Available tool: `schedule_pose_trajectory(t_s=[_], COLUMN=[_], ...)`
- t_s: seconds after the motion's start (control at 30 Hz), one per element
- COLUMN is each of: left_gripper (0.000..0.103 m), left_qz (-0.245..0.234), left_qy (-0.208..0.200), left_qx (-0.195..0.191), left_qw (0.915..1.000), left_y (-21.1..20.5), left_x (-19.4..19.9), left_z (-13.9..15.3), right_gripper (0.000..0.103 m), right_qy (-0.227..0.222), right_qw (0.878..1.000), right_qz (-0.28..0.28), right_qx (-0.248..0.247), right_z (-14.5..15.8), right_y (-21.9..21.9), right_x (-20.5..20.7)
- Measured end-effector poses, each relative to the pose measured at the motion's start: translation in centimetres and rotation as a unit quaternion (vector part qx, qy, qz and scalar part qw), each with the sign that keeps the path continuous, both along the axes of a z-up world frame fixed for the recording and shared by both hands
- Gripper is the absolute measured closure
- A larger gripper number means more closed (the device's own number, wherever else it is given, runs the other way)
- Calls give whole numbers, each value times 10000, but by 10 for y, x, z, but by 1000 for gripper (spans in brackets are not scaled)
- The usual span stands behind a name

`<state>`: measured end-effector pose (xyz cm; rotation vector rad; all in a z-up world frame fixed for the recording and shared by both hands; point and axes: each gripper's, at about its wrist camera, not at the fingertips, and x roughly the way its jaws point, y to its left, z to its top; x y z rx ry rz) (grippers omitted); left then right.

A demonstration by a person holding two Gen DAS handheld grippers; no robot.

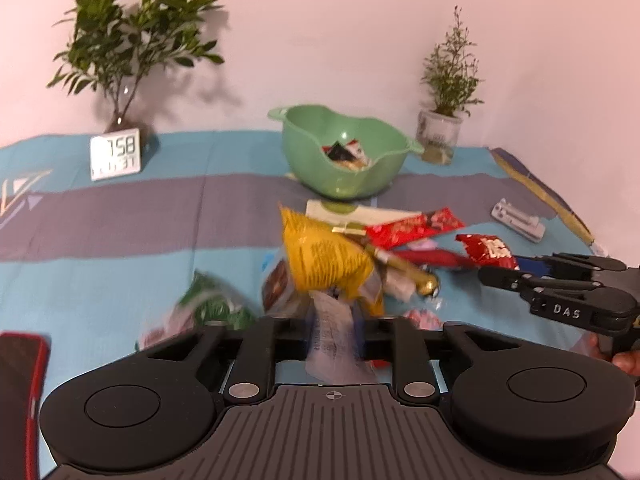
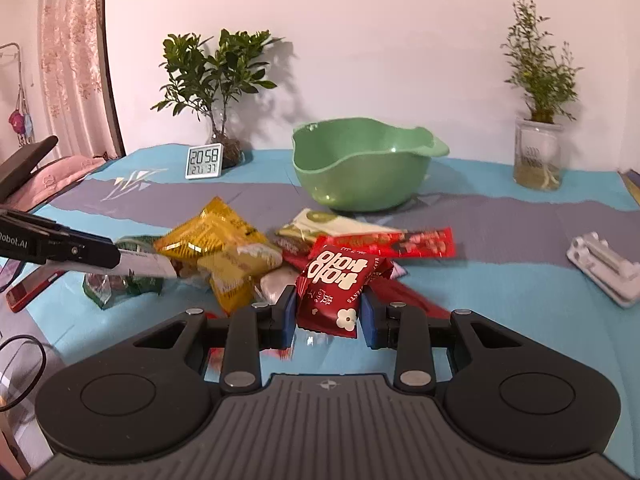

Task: Organize snacks
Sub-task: 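Lift the red pack with the right tool while the left reaches for the white stick pack, then grasp the white stick pack with the left tool while the right carries the red pack toward the bowl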

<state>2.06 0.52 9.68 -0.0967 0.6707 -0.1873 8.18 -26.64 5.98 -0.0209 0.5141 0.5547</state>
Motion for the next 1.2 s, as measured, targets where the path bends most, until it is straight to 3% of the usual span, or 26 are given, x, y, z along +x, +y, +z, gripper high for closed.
schedule_pose_trajectory(t_s=[0.2,0.27,0.43,0.57,0.8,0.9,1.03,1.2], left_gripper=[36,21,2,0,0,0,8,11], left_qz=[-180,-249,-280,-323,-26,50,73,108], left_qy=[-33,-4,555,953,1434,1407,1178,924], left_qx=[8,124,421,539,21,107,474,531], left_qw=[9998,9996,9972,9935,9897,9900,9919,9942], left_y=[-7,-12,-15,-13,-7,-15,-26,-19], left_x=[11,6,-4,-10,11,20,19,2], left_z=[14,9,-26,-48,-61,-64,-67,-52], right_gripper=[66,66,66,66,66,66,65,65], right_qy=[-207,-202,-27,100,136,144,125,46], right_qw=[9997,9996,9999,9998,9997,9997,9997,9997], right_qz=[-4,1,5,-55,-98,-92,-110,-141], right_qx=[88,174,128,142,183,181,189,193], right_z=[10,9,-4,-10,-13,-14,-13,-9], right_y=[4,3,2,-1,-2,-2,-3,-8], right_x=[10,8,3,0,-4,-5,-7,-5])
